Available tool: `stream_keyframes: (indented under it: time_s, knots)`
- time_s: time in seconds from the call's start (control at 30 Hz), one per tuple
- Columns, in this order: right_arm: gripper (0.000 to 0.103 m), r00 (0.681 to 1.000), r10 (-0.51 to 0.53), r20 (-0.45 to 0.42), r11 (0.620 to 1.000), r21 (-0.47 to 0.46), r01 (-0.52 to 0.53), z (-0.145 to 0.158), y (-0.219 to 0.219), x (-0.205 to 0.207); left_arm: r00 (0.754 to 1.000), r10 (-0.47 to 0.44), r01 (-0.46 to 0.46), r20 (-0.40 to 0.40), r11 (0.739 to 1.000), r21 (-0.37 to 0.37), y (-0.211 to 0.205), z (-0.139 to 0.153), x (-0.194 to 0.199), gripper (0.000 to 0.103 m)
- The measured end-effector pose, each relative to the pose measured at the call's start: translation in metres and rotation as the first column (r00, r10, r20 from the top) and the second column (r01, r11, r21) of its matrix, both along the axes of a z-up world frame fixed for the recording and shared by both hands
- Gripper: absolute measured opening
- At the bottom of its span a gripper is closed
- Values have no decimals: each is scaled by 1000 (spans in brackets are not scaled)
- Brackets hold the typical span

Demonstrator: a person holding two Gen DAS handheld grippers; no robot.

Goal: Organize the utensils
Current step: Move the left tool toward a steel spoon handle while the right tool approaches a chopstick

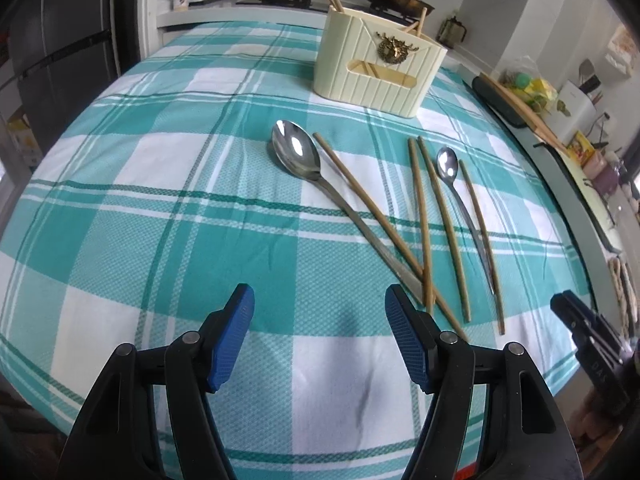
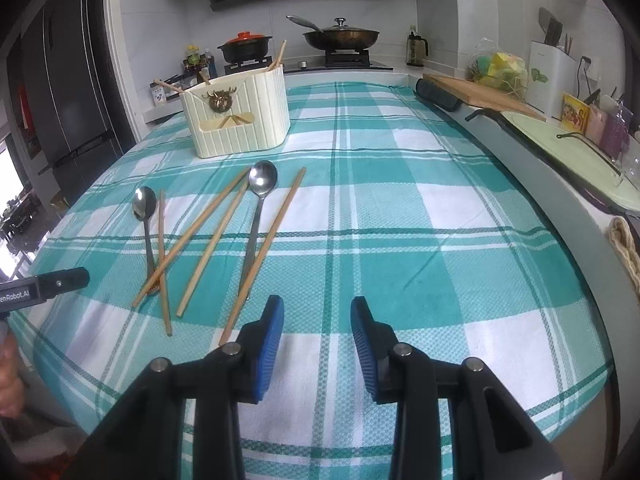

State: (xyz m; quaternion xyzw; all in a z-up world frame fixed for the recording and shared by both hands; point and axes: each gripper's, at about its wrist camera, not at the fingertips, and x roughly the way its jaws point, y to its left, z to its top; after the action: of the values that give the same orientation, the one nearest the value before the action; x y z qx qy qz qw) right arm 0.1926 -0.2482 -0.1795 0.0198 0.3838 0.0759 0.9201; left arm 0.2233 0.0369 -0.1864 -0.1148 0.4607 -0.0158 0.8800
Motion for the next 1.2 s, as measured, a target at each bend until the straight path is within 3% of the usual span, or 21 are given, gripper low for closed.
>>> stream_keyframes:
  time_s: [0.1,0.37,0.6,0.8,0.97,1.2]
  knots:
    - [35,1000,17,16,1000,-10,-17,2,6,0,1000,11,-11,-5,1000,-5,-5,-3,18,70]
    - [35,998,61,-1,998,1,-61,-2,16,-1,999,25,-21,-36,995,93,-29,-24,50,70]
    - [35,997,63,-35,998,14,-62,-4,18,9,1000,15,-11,-22,988,152,-42,-28,53,76]
    - [35,990,125,-68,992,44,-122,-6,42,26,999,-21,25,-26,979,201,-42,-29,45,77]
    - [35,984,136,-114,990,-24,-140,-20,58,29,999,-18,26,-38,976,215,-32,-29,41,80]
    - [35,988,65,-140,995,-71,-76,-28,41,27,999,-12,22,-49,975,219,-18,-29,37,80]
